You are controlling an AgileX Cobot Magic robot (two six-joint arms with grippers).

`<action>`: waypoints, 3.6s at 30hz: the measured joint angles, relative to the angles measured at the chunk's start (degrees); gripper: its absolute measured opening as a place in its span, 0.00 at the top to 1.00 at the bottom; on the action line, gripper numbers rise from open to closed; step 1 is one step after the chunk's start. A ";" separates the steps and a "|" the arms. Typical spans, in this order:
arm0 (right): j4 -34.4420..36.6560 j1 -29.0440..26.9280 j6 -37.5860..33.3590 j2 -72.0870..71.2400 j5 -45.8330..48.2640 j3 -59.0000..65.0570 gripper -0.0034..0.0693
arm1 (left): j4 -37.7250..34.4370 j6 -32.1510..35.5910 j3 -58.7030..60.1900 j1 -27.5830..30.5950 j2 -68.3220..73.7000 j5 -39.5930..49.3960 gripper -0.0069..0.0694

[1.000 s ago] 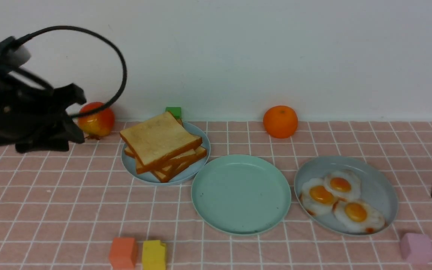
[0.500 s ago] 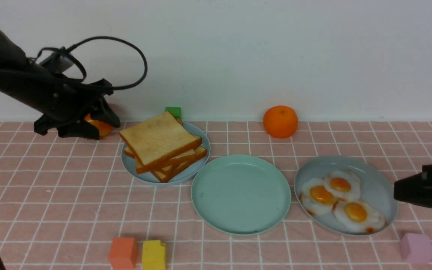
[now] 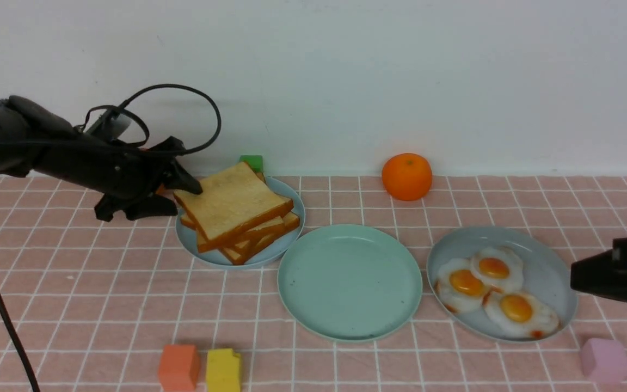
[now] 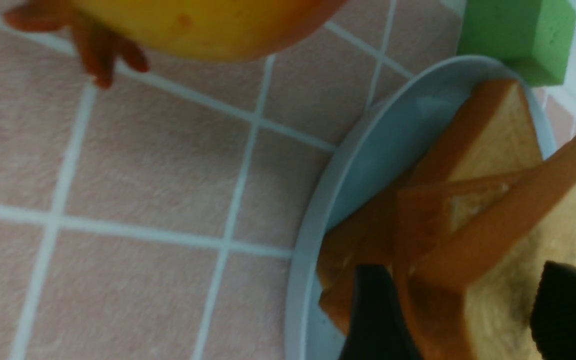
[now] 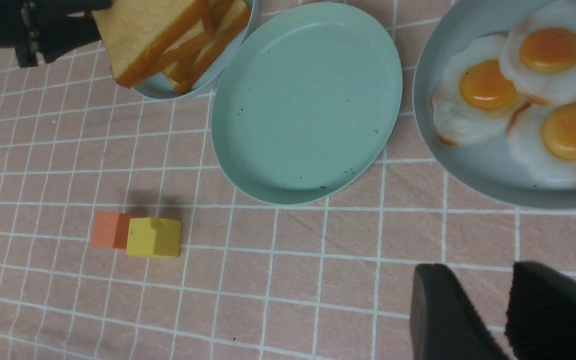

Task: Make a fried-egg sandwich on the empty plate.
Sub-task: Use the left arm to grab a slice of bread, then use the left arm to put a slice of bread into the empty plate in the middle, then use the right arm to grab a fried egg

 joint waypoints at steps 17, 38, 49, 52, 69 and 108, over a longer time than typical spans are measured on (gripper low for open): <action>0.00 0.00 -0.04 0.00 0.41 -0.07 0.62 | -1.46 6.20 -0.07 0.04 0.05 -2.20 0.66; -14.42 0.00 10.05 0.00 2.75 -1.40 0.62 | -11.97 21.09 0.67 -3.23 -16.66 11.84 0.74; -27.70 0.00 20.96 0.00 3.47 -1.40 0.62 | -9.57 26.97 6.15 -17.04 -11.43 2.12 0.74; -27.75 0.00 21.01 0.00 4.03 -1.40 0.62 | -9.46 26.65 6.26 -18.68 -7.10 0.92 0.74; -27.32 0.00 21.13 0.43 2.62 -1.65 0.61 | -8.91 24.39 6.26 -18.82 -2.43 -3.15 0.61; -30.79 4.31 43.29 58.17 -2.07 -35.40 0.13 | 15.13 9.97 6.26 -18.82 -33.98 8.46 0.14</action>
